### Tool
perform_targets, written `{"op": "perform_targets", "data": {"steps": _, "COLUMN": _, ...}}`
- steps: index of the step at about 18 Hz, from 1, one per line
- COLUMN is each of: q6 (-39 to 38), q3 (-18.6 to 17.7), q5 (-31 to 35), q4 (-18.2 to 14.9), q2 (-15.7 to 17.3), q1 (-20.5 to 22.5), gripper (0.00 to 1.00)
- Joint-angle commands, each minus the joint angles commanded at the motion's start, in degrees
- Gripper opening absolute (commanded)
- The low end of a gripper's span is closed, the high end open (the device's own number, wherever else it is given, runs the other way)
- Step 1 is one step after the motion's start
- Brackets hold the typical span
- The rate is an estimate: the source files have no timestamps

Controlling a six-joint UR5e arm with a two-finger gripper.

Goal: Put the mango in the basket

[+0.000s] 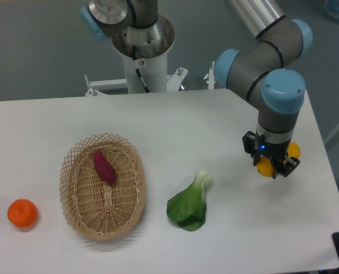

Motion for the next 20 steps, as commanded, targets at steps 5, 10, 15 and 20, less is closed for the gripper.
{"op": "perform_targets", "data": {"steps": 5, "q6": -0.18, "q3": 0.09, "q5": -0.35, "q4": 0.00, "q2": 0.09, "q1": 0.00, "gripper": 0.52}}
{"op": "perform_targets", "data": {"steps": 10, "q6": -0.62, "q3": 0.26, "q5": -0.18, "q4": 0.00, "q2": 0.09, "q1": 0.00, "gripper": 0.52}}
{"op": "perform_targets", "data": {"steps": 15, "q6": -0.62, "q3": 0.26, "q5": -0.26, "q4": -0.09, "q2": 0.26, "q1": 0.00, "gripper": 0.53}}
{"op": "perform_targets", "data": {"steps": 20, "q6": -0.62, "q3": -0.17, "q5": -1.32, "q4": -0.09, "q2": 0.26, "q1": -0.17, "gripper": 0.53}}
